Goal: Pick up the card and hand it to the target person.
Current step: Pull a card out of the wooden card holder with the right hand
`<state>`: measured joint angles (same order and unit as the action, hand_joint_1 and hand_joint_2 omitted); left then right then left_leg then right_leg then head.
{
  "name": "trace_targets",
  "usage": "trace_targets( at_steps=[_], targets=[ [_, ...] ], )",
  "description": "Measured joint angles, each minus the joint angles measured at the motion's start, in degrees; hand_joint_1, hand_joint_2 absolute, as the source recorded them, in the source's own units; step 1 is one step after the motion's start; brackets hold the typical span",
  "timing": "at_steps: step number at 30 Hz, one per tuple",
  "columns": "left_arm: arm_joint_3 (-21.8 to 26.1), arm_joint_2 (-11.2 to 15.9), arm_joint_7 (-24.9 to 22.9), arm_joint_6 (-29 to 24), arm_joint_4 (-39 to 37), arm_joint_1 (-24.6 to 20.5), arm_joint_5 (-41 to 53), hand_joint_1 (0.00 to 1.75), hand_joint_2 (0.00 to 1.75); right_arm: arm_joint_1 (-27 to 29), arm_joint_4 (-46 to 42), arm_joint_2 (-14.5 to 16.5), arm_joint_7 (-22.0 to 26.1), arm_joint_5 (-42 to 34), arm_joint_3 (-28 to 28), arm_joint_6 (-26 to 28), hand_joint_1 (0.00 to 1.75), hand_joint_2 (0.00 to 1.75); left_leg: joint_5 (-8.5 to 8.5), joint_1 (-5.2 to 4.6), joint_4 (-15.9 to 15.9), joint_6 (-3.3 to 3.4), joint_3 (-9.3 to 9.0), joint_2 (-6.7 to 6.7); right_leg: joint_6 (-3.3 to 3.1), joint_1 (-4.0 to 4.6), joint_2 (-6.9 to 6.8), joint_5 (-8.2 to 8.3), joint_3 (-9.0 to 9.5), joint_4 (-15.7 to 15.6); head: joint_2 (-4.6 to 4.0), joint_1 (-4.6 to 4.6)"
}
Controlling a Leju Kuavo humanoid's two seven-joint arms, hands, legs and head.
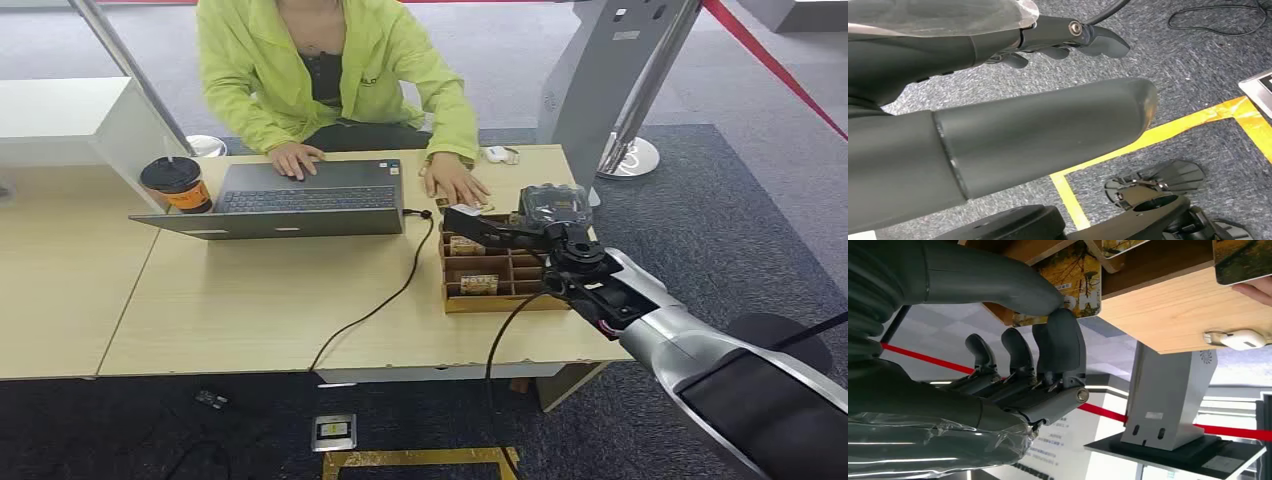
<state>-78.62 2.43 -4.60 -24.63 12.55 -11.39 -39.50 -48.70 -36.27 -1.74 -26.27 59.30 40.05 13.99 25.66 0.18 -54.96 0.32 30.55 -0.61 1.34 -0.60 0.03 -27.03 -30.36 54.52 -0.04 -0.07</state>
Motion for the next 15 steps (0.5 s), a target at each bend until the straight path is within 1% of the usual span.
trace_targets(
  at_steps=[2, 3, 4, 6, 8, 15],
  targets=[
    [0.0, 0.0, 0.0, 0.0, 0.0, 0.0, 0.0, 0.00, 0.00, 0.0, 0.1, 0.0, 0.2, -0.1, 0.0, 0.2, 1.26, 1.75, 0.00, 0.00, 0.0, 0.00, 0.00, 0.00, 0.00, 0.00, 0.00, 0.00, 0.00, 0.0, 0.00, -0.01],
    [0.0, 0.0, 0.0, 0.0, 0.0, 0.0, 0.0, 0.00, 0.00, -0.1, 0.2, 0.1, 0.3, -0.2, 0.0, 0.5, 1.22, 1.75, 0.00, 0.00, 0.0, 0.00, 0.00, 0.00, 0.00, 0.00, 0.00, 0.00, 0.00, 0.0, 0.00, -0.01],
    [0.0, 0.0, 0.0, 0.0, 0.0, 0.0, 0.0, 0.00, 0.00, -0.1, 0.2, 0.1, 0.4, -0.4, 0.1, 0.7, 1.13, 1.75, 0.00, 0.00, 0.0, 0.00, 0.00, 0.00, 0.00, 0.00, 0.00, 0.00, 0.00, 0.0, 0.00, -0.01],
    [0.0, 0.0, 0.0, 0.0, 0.0, 0.0, 0.0, 0.00, 0.00, -0.3, 0.3, 0.2, 0.6, -0.8, 0.1, 0.9, 0.89, 1.75, 0.00, 0.00, 0.0, 0.00, 0.00, 0.00, 0.00, 0.00, 0.00, 0.00, 0.00, 0.0, 0.00, -0.01],
    [0.0, 0.0, 0.0, 0.0, 0.0, 0.0, -0.1, 0.00, 0.00, -0.6, 0.3, 0.3, 0.7, -1.4, 0.1, 0.7, 0.74, 1.75, 0.00, 0.00, 0.0, 0.00, 0.00, 0.00, 0.00, 0.00, 0.00, 0.00, 0.00, 0.0, 0.00, -0.01],
    [0.0, 0.0, 0.0, 0.0, 0.0, 0.0, -0.1, 0.00, 0.00, -1.2, -0.8, 0.3, 0.5, -2.3, 0.1, -0.6, 0.68, 1.75, 0.00, 0.00, 0.0, 0.00, 0.00, 0.00, 0.00, 0.00, 0.00, 0.00, 0.00, 0.0, 0.00, -0.01]
  ],
)
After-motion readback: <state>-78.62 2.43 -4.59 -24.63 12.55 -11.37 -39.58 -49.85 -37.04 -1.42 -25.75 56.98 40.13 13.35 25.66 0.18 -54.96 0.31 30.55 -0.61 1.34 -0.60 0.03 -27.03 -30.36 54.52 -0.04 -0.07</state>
